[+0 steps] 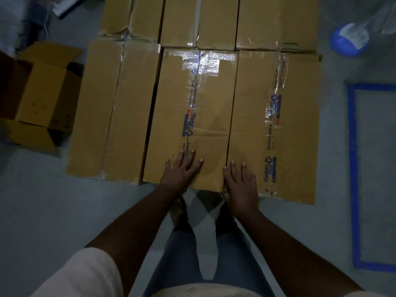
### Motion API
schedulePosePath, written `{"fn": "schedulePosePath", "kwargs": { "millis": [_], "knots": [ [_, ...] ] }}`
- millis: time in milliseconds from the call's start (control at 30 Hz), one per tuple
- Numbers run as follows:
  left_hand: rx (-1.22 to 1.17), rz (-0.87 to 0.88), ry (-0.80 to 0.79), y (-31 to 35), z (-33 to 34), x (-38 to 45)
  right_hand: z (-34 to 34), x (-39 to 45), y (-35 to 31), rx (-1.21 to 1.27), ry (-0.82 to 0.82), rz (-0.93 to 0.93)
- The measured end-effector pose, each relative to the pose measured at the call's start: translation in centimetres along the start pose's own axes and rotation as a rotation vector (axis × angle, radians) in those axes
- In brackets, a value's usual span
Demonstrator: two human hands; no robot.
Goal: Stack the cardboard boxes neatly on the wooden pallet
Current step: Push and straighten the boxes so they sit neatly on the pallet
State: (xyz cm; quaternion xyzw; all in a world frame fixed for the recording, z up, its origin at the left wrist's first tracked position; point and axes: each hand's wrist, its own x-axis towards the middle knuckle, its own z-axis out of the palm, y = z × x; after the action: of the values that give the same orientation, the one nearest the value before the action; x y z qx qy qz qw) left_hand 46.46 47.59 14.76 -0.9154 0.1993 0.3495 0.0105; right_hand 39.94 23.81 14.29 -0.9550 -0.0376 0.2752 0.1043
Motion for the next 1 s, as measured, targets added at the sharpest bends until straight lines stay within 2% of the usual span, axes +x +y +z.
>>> {"fn": "schedulePosePath", "kwargs": {
  "millis": [133, 300, 367, 600, 1000],
  "knots": [
    [0.045, 0.049, -0.003, -2.6, -0.2, -1.9, -0.4, -0.1, -1.9, -0.025, -0.026, -0.097],
    [0.153, -0.21, 0.015, -8.9, 0.3, -5.9, -0.3, 1.4, -7.6, -0.043, -0.072, -0.272],
    [0.157, -0.234, 0.002, -10.8, 0.4, -6.9, -0.4, 2.4, -9.7, -0.026, -0.084, -0.281],
    [0.107, -0.059, 0.041, -14.2, 1.1, -7.1, -0.1, 2.9, -12.6, 0.005, -0.088, -0.182],
    [0.262, 0.017, 0.032, -15.3, 1.6, -7.6, 1.5, 3.2, -13.5, 0.003, -0.065, -0.095]
  ]
}}
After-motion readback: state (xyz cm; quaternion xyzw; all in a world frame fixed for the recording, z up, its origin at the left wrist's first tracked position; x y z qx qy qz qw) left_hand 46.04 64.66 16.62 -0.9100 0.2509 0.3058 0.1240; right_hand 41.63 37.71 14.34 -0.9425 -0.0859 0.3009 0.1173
